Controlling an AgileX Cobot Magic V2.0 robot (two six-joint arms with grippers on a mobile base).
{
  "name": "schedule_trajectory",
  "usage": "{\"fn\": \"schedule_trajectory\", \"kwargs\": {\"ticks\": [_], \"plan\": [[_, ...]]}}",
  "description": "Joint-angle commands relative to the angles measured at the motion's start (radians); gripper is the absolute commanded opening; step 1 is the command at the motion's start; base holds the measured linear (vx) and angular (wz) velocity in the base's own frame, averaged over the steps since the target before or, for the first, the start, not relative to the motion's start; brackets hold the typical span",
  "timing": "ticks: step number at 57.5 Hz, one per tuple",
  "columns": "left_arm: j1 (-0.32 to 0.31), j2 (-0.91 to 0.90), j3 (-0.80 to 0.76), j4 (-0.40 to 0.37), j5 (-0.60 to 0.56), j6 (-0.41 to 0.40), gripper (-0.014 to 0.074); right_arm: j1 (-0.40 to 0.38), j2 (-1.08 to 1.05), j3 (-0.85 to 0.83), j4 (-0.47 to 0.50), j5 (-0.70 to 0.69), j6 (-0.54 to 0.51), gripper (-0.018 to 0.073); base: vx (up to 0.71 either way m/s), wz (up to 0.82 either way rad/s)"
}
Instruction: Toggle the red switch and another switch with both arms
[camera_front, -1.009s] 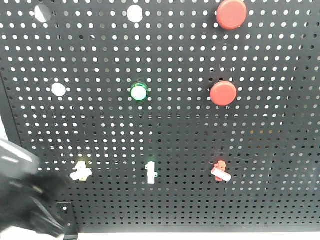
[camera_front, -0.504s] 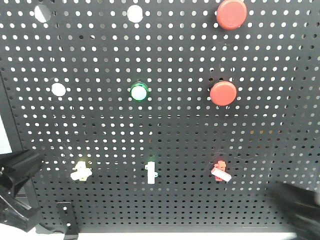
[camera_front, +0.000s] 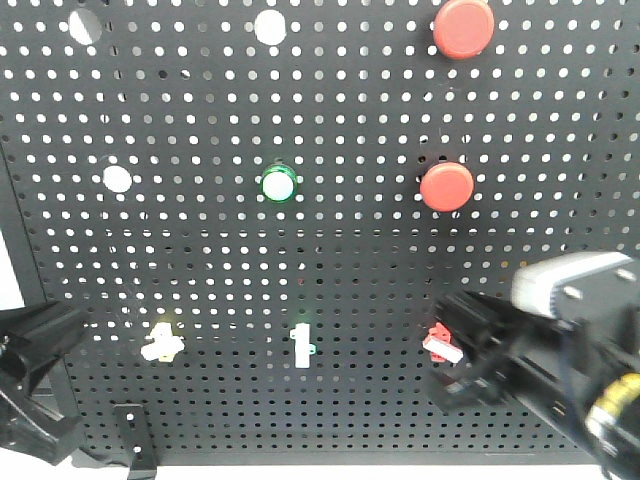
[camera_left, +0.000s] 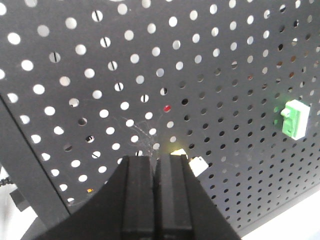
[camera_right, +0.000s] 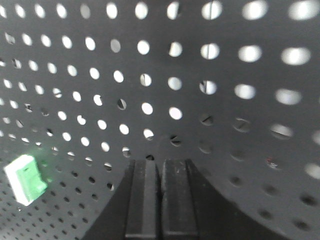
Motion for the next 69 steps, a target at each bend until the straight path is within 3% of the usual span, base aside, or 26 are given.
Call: {"fn": "schedule_trajectory", "kwargs": {"ticks": [1,15,29,49,69], "plan": [[-0.007,0.0,-0.028,-0.008,-0.09,-0.002,0.0003,0.008,-0.001,-0.038,-0.008,-0.069,0.0,-0.0006,0.0,0.0],[-0.006,0.014,-0.028,-0.008,-0.093,-0.002,0.0003,0.047,0.024,-0.031,-0.008,0.003,-0.001,-0.0006,0.0,0.0],[-0.006,0.014,-0.028,-0.008,-0.102,-0.002,0.0003,0.059,0.024,-0.029,-0.006,0.196,-0.001,-0.0006,0.0,0.0],[-0.006,0.014,-0.028,-0.007,-0.094,-0.001,0.0003,0.059,-0.103,-0.029,-0.005,0.099,-0.001,-0.0006,0.0,0.0],[-0.006,0.014,-0.028,-0.007,-0.093,-0.001,0.0003,0.059,-0.118,-0.029,-0.005,0.108,-0.001,-0.0006,0.0,0.0]]}}
